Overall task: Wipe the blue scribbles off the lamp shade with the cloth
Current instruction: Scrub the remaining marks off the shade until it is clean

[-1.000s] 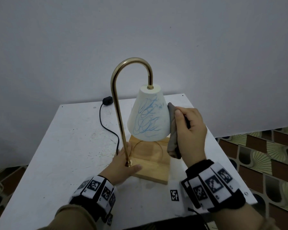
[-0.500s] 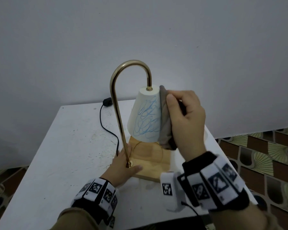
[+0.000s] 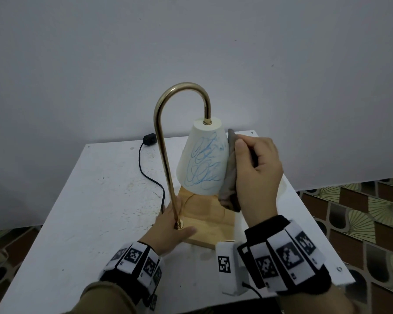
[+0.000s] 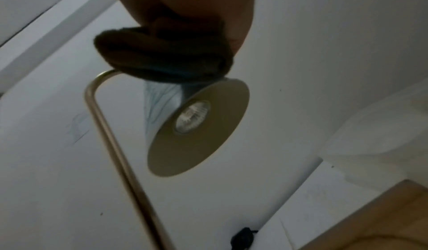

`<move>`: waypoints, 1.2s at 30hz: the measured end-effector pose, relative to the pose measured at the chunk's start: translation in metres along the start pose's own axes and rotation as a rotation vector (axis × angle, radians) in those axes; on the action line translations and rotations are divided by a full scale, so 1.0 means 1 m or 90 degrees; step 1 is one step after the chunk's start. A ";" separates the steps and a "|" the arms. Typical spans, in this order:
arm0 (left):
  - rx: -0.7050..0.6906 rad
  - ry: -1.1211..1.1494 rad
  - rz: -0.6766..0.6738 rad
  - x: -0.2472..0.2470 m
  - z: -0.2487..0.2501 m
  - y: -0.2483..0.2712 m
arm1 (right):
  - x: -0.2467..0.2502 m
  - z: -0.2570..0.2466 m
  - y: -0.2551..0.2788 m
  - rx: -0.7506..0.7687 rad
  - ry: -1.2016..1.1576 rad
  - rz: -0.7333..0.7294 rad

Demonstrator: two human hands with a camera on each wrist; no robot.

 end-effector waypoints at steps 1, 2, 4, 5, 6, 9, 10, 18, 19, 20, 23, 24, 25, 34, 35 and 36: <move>-0.001 0.000 -0.001 0.000 -0.001 0.000 | -0.002 -0.005 0.005 0.018 -0.008 0.007; -0.001 0.000 -0.002 0.000 0.000 0.000 | -0.003 -0.008 0.012 0.036 -0.011 0.011; 0.004 0.000 -0.004 0.000 0.001 -0.001 | -0.001 -0.010 0.029 0.065 -0.008 0.001; 0.008 0.002 -0.006 0.001 0.001 -0.001 | 0.002 -0.008 0.036 0.077 -0.002 -0.013; 0.010 0.005 -0.008 0.000 0.002 -0.001 | 0.004 -0.005 0.043 0.089 0.008 -0.024; 0.014 0.003 -0.017 0.001 0.001 0.000 | 0.012 0.007 0.050 0.085 0.035 -0.018; 0.014 -0.001 -0.019 0.001 0.001 0.000 | 0.014 0.011 0.047 0.067 0.042 -0.008; 0.016 -0.001 -0.020 0.002 0.002 0.002 | -0.003 -0.001 0.002 0.042 0.009 0.020; 0.019 0.002 -0.022 0.002 0.003 0.002 | -0.006 -0.006 0.002 0.057 0.000 0.018; 0.021 0.005 -0.023 0.002 0.003 0.002 | -0.008 -0.010 0.004 0.071 -0.007 0.016; 0.014 0.000 -0.019 0.004 0.008 0.005 | -0.008 -0.015 0.020 0.106 -0.013 -0.005; 0.014 -0.005 -0.018 0.005 0.010 0.005 | -0.006 -0.015 0.026 0.115 -0.009 -0.019; 0.014 -0.009 -0.017 0.006 0.012 0.006 | -0.003 -0.013 0.030 0.119 -0.001 -0.030; 0.015 -0.010 -0.021 0.005 0.013 0.005 | 0.003 0.005 0.005 0.048 0.045 0.026; 0.016 -0.013 -0.022 0.005 0.013 0.005 | -0.001 0.001 0.002 0.055 0.035 0.030; 0.020 -0.017 -0.024 0.005 0.012 0.005 | -0.005 -0.003 0.000 0.064 0.023 0.031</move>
Point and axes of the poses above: each hand's wrist, its own y-axis away from the middle knuckle, its own x-axis out of the back of the hand, z = x × y, the point moved 1 cm from there along -y, towards the middle knuckle, and after that the axes turned 10 degrees about -y, right-handed, at the moved point
